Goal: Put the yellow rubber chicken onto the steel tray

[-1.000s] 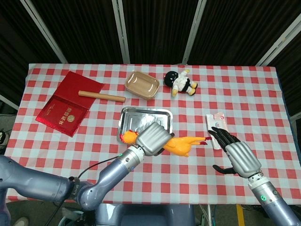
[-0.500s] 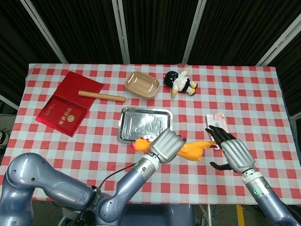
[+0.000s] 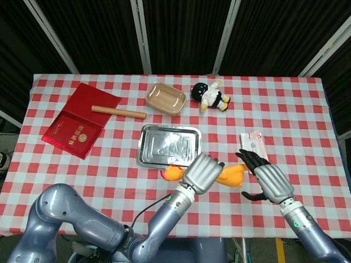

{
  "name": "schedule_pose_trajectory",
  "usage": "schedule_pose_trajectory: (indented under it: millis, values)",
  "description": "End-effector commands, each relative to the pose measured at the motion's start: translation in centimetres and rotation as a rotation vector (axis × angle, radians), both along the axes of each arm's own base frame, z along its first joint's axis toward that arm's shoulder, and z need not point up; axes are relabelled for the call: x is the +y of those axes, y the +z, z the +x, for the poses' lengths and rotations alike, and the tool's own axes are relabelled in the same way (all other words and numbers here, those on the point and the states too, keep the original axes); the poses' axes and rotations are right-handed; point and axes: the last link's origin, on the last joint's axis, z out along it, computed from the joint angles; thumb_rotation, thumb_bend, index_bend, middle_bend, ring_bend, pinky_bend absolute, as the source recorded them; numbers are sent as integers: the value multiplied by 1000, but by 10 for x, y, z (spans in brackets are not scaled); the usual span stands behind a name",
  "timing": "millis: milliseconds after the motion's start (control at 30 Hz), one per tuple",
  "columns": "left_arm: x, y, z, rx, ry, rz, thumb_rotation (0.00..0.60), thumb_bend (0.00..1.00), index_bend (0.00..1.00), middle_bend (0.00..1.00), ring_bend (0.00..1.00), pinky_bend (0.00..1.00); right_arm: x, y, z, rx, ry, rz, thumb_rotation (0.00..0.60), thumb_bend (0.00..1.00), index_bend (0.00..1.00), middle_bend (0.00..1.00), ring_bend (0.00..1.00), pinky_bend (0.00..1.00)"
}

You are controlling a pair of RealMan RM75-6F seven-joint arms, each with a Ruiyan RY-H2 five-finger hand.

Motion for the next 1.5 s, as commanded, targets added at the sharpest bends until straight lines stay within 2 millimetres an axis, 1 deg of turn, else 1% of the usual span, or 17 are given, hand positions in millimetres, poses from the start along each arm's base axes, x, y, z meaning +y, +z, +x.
schedule_pose_trajectory:
  millis: [33, 167, 267, 400, 667, 833, 900, 967, 1267, 1433, 1500]
  values:
    - [-1, -4, 2, -8, -6, 13, 600, 508, 539, 599, 529, 676, 2, -1, -1, 0, 4, 10, 600, 223, 0, 33, 68, 214]
    - [-2, -8, 2, -8, -11, 19, 600, 507, 538, 598, 529, 676, 3, -4, 1, -2, 16, 18, 600, 223, 15, 33, 68, 214]
    - [-2, -10, 2, -9, -13, 22, 600, 507, 538, 597, 529, 676, 3, -5, 2, -10, 19, 18, 600, 223, 63, 34, 69, 214]
    - [-3, -13, 3, -12, -15, 21, 600, 507, 538, 596, 529, 676, 1, -8, 3, -14, 17, 22, 600, 223, 127, 34, 98, 214]
    - [-6, -19, 6, -19, -31, 18, 600, 506, 538, 596, 529, 676, -2, -14, 7, -25, 16, 37, 600, 223, 155, 71, 129, 223]
    - [-8, -22, 6, -18, -39, 15, 600, 506, 538, 596, 529, 676, -5, -17, 7, -34, 4, 38, 600, 224, 214, 122, 175, 267]
    - [-9, -23, 6, -17, -41, 16, 600, 506, 538, 596, 529, 676, -5, -17, 7, -35, 2, 38, 600, 237, 260, 155, 206, 299]
    - [-9, -24, 6, -19, -39, 10, 600, 506, 539, 596, 529, 676, -7, -17, 7, -37, 1, 31, 600, 248, 285, 175, 224, 314]
    - [-10, -23, 3, -18, -40, 4, 600, 506, 539, 597, 529, 676, -11, -17, 2, -34, -16, 24, 600, 285, 347, 220, 261, 340]
    - [-11, -23, 3, -17, -45, 2, 600, 505, 539, 598, 529, 676, -13, -18, 2, -37, -20, 22, 600, 334, 428, 281, 322, 408]
    - [-12, -22, 2, -17, -46, 1, 600, 505, 540, 598, 529, 676, -14, -18, 2, -38, -21, 20, 600, 373, 478, 316, 358, 456]
